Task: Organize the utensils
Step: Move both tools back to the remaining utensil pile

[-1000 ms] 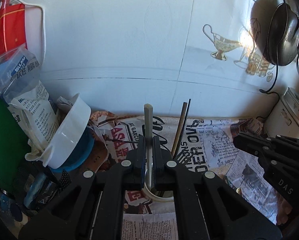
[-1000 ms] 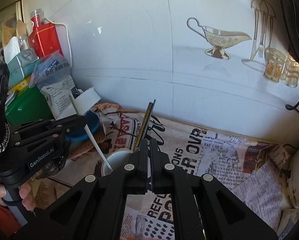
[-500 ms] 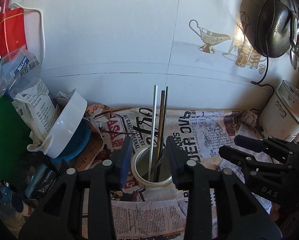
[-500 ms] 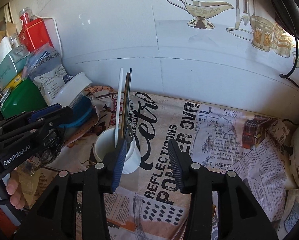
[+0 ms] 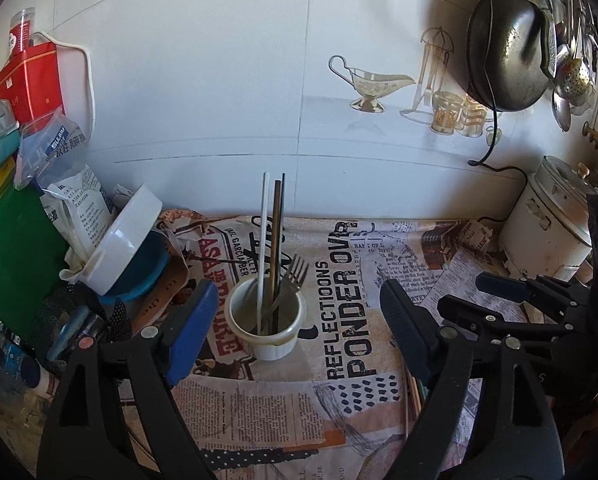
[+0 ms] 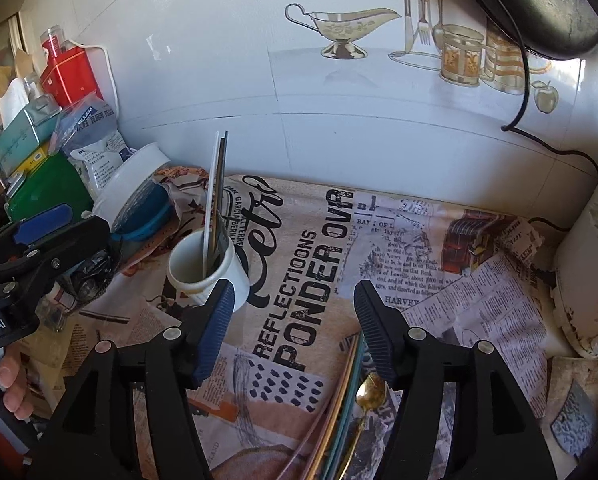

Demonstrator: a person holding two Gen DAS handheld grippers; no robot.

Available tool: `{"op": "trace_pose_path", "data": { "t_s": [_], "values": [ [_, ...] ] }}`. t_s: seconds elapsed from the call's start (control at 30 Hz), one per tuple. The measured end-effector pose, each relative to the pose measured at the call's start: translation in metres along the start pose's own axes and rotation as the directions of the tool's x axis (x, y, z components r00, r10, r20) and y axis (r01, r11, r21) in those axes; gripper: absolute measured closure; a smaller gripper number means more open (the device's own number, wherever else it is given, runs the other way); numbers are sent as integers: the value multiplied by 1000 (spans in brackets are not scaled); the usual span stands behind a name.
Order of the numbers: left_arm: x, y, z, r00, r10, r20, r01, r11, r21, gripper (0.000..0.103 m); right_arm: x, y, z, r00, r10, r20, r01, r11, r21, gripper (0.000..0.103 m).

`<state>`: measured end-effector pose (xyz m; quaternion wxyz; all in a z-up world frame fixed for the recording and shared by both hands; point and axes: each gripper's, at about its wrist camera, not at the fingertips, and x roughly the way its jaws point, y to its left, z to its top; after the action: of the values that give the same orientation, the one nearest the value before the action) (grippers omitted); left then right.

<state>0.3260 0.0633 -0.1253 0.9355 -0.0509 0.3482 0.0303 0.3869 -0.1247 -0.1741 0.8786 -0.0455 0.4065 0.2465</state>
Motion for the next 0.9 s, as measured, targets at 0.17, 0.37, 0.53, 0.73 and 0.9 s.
{"op": "trace_pose_path", "data": {
  "t_s": [0.17, 0.37, 0.53, 0.73, 0.9],
  "values": [
    [17, -26, -20, 998, -25, -58, 26, 1000, 7, 21, 3, -27, -22, 998, -45, -48, 46, 999, 14, 44],
    [48, -52, -47, 986, -39, -160, 43, 999, 20, 21, 20, -59, -54, 987, -77, -144, 83, 996, 40, 44],
    [76, -63, -76, 966, -26, -259, 34, 999, 30, 21, 46, -77, -83, 966, -79, -245, 97, 994, 59, 44],
    [99, -66, -106, 937, -17, -349, 25, 1000, 16, 21, 74, -72, -110, 942, -76, -327, 87, 996, 19, 44],
    [111, -67, -122, 920, -5, -392, 16, 1000, 25, 21, 92, -71, -117, 933, -70, -353, 80, 997, 14, 46]
  ]
}}
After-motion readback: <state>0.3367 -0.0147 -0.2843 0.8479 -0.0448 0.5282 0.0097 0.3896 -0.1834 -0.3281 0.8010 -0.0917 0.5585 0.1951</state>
